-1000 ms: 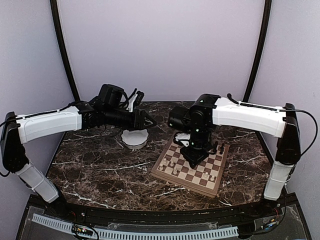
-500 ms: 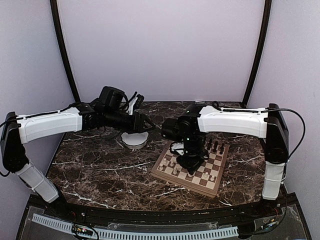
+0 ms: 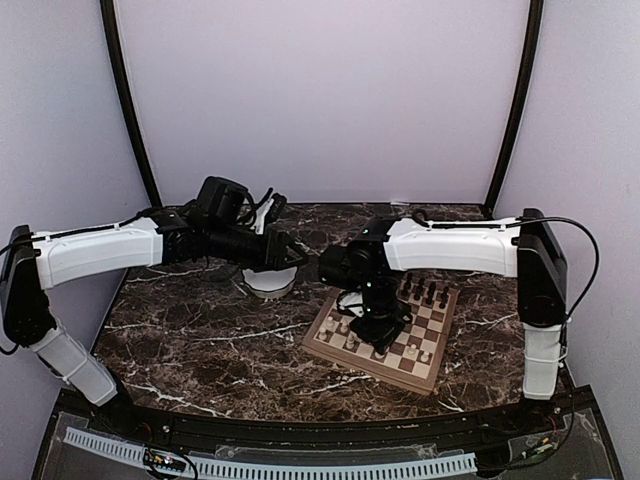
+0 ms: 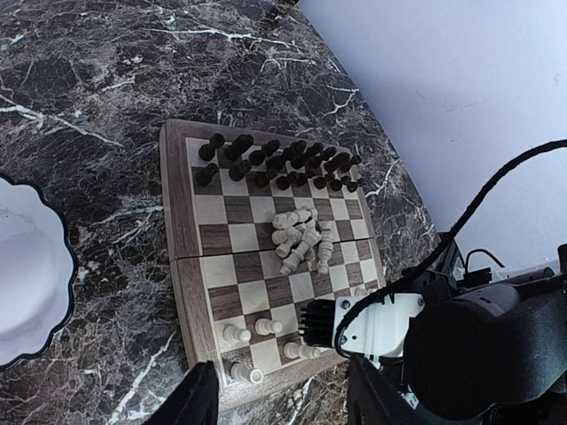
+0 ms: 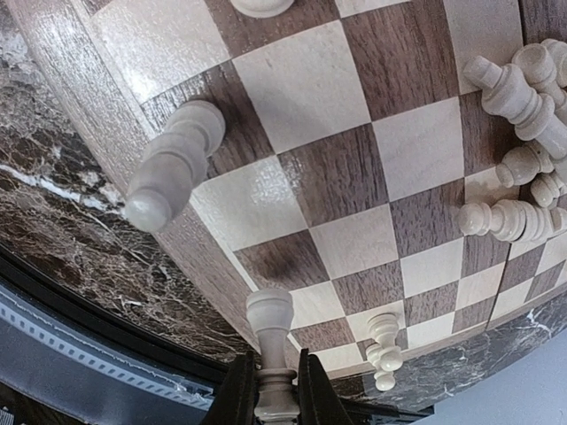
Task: Set up the chess pieces on the board
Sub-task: Place the king on e1.
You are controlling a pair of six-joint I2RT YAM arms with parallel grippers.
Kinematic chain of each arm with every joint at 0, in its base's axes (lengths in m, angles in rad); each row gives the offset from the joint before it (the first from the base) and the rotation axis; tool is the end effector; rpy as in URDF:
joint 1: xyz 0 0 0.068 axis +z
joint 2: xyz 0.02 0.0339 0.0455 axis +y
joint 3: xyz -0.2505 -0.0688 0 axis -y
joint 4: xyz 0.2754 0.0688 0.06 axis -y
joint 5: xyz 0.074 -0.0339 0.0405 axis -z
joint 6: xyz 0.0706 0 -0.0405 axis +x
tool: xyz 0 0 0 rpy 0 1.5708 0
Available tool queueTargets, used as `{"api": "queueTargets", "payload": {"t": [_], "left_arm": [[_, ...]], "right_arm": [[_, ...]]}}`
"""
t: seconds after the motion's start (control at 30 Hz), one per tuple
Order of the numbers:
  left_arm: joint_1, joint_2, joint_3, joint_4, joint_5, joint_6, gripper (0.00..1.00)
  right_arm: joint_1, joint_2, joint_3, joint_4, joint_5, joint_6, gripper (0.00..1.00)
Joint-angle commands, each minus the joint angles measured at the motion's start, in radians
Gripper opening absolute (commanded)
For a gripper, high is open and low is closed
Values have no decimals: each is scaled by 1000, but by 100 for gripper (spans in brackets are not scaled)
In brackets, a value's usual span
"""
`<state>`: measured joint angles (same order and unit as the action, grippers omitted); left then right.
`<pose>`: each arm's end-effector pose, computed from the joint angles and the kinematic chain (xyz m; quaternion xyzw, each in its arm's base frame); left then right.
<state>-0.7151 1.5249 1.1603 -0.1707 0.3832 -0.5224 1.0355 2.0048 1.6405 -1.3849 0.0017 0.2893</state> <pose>0.2901 -0.2869 0.2504 0.1759 0.8400 -0.4166 0.2998 0.1931 0.3254 0.1564 0.3631 -0.9275 0.0555 0.0697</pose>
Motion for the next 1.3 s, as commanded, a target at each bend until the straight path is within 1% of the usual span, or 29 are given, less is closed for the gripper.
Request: {"api": "queueTargets", "payload": {"t": [0.0, 0.4, 0.53, 0.7, 0.83, 1.17, 1.27], "left_arm": [[8, -49, -14, -1, 0, 13, 52], [8, -35, -6, 0, 10, 19, 52], [8, -30, -4, -1, 13, 19, 52], [9, -24, -3, -1, 16, 19, 52], [8, -18, 0, 2, 20, 19, 52], [8, -1, 5, 11, 32, 13, 52], [8, -1, 19, 2, 26, 23, 52]], "right_arm": [[11, 15, 11, 5, 20, -11, 4], [10, 36, 4, 20, 23, -18, 7], [11, 40, 1, 20, 33, -18, 10], [11, 40, 2, 23, 30, -18, 18], [10, 40, 1, 24, 29, -18, 21], [11, 23, 23, 15, 22, -15, 26], [7, -25, 65, -3, 21, -2, 33]]}}
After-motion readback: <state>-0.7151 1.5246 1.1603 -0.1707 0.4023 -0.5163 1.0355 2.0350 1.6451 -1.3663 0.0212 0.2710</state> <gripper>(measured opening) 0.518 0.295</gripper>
